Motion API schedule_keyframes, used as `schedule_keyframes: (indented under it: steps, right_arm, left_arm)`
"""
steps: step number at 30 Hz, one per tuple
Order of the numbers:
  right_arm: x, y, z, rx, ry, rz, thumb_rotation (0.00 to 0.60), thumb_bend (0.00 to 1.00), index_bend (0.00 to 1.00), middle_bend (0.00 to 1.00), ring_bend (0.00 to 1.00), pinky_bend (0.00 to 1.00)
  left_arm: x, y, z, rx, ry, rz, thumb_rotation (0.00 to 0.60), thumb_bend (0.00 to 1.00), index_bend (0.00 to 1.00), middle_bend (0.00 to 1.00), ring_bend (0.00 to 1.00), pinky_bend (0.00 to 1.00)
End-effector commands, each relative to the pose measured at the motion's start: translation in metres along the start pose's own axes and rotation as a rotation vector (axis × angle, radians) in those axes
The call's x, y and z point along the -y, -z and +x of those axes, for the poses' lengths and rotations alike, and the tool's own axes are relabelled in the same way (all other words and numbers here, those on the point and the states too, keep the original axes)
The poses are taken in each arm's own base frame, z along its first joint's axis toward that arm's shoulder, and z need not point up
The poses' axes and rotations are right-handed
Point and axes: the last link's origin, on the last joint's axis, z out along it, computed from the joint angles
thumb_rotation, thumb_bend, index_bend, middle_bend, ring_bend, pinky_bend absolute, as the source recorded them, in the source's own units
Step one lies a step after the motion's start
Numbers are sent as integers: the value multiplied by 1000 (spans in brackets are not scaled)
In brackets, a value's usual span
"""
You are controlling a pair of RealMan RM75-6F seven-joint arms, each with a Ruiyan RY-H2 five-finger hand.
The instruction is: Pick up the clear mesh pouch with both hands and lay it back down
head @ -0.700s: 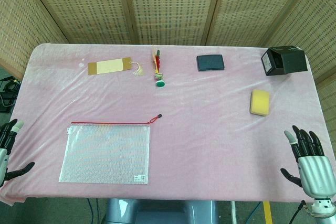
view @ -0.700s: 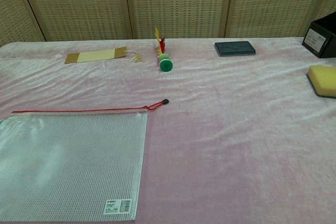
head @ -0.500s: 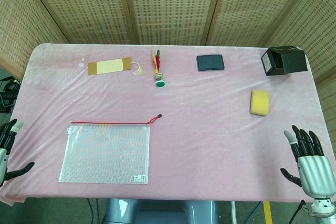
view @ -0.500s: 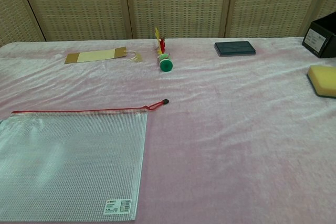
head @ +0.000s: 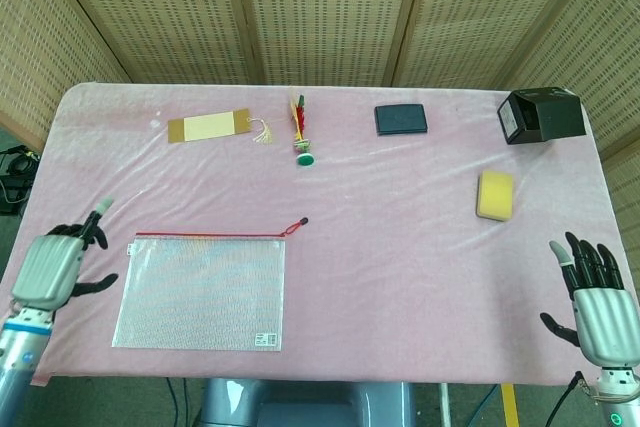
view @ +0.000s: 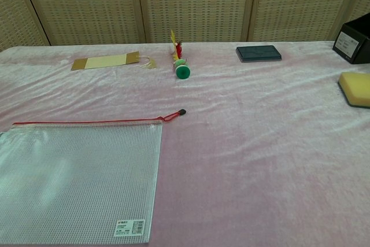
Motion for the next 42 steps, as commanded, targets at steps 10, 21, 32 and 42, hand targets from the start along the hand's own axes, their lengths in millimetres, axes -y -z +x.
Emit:
schedule_keyframes:
  steps: [10,21,32,42]
  right_arm:
    - [-8,-11,-10,28,15,-45,600,0,59,0,0,0]
    - [-13,-17,-12,34,23,-77,600,0,59,0,0,0]
    - [-19,-21,-15,57,22,-106,600,0,60,0,0,0]
    - [-21,-22,-19,72,23,-113,600,0,60,0,0,0]
  left_arm:
    - [-127,-143,-28,278,78,-100,600,98,381,949,855,965]
    - [-169,-187,-72,375,53,-52,600,305,423,952,859,974]
    - [-197,-204,-107,440,50,-53,600,369,442,952,859,974]
    - [-212,-212,-125,463,56,-34,600,370,453,952,860,974]
